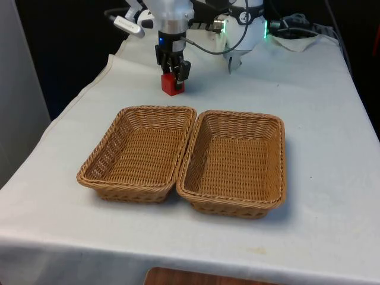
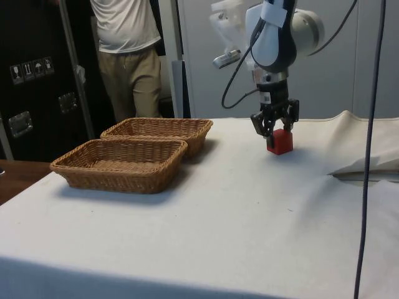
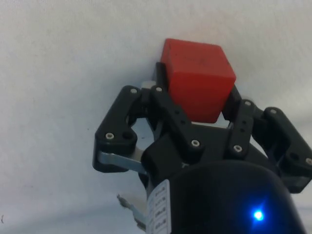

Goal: Pick up the red cube and place it into the right basket.

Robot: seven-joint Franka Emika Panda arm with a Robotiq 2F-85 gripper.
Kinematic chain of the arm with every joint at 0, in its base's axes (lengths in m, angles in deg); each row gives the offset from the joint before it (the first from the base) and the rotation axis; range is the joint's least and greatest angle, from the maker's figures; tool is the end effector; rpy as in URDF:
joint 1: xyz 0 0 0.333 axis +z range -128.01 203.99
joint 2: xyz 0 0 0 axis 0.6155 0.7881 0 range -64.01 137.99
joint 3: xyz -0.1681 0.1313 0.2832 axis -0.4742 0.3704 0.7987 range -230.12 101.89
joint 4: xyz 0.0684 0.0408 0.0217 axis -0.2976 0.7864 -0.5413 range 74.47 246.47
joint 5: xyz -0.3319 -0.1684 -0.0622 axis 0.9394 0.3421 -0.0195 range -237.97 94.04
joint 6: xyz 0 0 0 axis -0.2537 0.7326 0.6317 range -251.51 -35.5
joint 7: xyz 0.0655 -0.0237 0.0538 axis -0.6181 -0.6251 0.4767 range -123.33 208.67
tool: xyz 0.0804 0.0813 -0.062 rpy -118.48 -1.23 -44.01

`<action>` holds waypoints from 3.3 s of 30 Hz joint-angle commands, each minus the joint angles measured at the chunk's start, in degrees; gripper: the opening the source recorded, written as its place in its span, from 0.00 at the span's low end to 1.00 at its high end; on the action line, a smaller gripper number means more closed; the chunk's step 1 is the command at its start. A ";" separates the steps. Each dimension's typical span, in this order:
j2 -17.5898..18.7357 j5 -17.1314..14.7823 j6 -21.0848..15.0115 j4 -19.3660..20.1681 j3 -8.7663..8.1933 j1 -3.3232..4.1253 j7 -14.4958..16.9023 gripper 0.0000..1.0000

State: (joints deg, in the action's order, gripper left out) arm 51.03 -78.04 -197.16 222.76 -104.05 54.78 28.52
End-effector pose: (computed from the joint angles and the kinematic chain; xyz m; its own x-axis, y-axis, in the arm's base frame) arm 0.3754 -0.1802 0.2056 0.7385 -0.6743 0.0025 -0.6690 -0.7322 0.1278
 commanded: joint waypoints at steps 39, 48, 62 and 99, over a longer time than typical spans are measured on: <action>-10.66 3.50 14.04 -7.10 -1.38 0.29 5.79 0.04; -13.12 3.09 18.85 -9.51 -2.64 0.23 10.37 0.04; -11.06 2.64 24.29 -16.21 -3.27 0.23 14.38 0.04; 6.02 -0.11 30.31 -36.55 -1.49 0.46 14.09 0.04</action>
State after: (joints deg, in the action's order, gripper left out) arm 57.05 -78.15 -166.85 186.20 -105.54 55.23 42.61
